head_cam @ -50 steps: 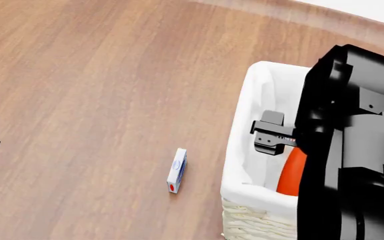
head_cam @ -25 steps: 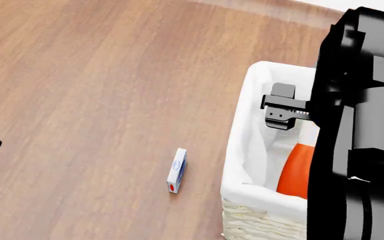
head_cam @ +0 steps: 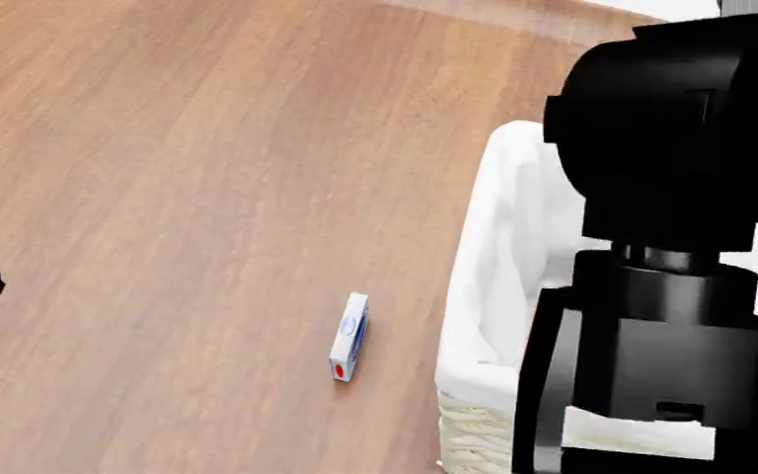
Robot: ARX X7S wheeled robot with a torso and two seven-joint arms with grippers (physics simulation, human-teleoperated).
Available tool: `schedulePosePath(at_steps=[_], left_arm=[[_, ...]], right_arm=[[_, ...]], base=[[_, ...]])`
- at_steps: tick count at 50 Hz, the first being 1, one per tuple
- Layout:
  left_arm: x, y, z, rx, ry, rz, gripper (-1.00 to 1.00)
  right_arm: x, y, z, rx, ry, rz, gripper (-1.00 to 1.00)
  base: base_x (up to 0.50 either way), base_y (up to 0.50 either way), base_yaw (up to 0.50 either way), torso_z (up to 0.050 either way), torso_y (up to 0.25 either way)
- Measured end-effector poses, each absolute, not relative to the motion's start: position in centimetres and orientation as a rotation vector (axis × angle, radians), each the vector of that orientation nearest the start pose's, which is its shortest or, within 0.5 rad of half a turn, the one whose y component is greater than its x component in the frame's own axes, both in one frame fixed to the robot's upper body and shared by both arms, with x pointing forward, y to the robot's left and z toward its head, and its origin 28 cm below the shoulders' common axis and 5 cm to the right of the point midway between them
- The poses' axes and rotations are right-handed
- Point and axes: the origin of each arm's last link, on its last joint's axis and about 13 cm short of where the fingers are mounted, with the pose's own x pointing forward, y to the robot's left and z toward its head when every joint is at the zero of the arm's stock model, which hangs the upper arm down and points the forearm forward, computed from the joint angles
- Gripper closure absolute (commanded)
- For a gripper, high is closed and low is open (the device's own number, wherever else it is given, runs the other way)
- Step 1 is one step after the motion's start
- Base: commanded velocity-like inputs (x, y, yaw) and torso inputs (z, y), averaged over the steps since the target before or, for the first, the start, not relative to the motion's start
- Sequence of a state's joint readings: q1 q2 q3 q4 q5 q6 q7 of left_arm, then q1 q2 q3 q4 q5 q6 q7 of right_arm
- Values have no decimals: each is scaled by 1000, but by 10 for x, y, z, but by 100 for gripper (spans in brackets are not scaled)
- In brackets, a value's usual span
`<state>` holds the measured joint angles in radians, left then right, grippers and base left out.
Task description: Pick up the ketchup, and put it in the basket.
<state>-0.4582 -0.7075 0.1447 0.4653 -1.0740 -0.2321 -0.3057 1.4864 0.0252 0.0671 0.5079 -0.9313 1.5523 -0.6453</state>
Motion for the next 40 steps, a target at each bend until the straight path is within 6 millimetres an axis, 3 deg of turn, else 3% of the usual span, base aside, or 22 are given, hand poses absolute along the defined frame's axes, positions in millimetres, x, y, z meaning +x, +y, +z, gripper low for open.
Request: schedulePosePath(at_steps=[10,25,40], left_arm=[[242,268,216,-273,-363,-264,-100],[241,268,216,-273,-365,-266,-100],[240,267,216,-273,-366,-268,-100]], right_arm=[[318,-161,320,-31,439,-265,-100],[291,-156,287,23,240,-279,-100],[259,-144,255,-34,42,-320,-100]], base=[[0,0,0,0,0],[0,0,0,0,0],[0,0,0,0,0]])
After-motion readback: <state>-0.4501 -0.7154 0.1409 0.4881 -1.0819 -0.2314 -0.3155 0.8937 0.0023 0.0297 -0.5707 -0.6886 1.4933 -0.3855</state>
